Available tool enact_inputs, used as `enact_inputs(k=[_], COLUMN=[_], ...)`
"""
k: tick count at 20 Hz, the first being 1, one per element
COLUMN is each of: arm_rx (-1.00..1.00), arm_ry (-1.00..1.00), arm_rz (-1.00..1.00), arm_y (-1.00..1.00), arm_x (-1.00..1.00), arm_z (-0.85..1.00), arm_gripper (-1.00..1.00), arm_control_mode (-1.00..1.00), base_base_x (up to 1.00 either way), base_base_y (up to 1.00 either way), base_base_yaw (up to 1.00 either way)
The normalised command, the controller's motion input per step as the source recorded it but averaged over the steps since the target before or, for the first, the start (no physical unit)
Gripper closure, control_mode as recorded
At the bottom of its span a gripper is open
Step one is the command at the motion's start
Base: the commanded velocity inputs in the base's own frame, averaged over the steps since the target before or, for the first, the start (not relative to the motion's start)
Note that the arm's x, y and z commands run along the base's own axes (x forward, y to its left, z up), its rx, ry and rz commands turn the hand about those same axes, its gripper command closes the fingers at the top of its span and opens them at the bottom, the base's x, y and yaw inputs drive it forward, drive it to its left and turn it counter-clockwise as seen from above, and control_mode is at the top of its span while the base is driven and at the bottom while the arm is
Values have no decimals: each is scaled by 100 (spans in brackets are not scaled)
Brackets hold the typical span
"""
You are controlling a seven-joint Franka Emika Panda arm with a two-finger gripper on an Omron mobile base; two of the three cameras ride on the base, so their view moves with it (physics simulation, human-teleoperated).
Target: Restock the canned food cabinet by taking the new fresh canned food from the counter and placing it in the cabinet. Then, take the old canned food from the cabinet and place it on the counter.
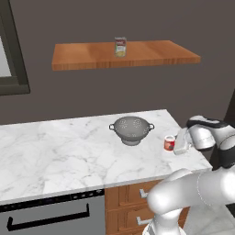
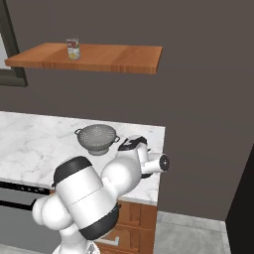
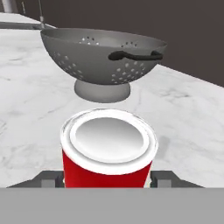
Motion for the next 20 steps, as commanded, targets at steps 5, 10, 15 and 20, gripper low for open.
enact_inputs(k=[5,10,15,20], arm_rx=[3,1,-1,-14], arm_ry=[-2,-4,-16,-22], arm_rz=[0,0,0,0], arm_y=[0,3,22,65], arm_x=[0,-29,-63,-59], arm_z=[10,86,100,100], arm_gripper=[-100,-100,-100,-100], arm_control_mode=[-100,-100,-100,-100], base_base_x=[0,0,0,0], base_base_y=[0,0,0,0], base_base_yaw=[0,0,0,0])
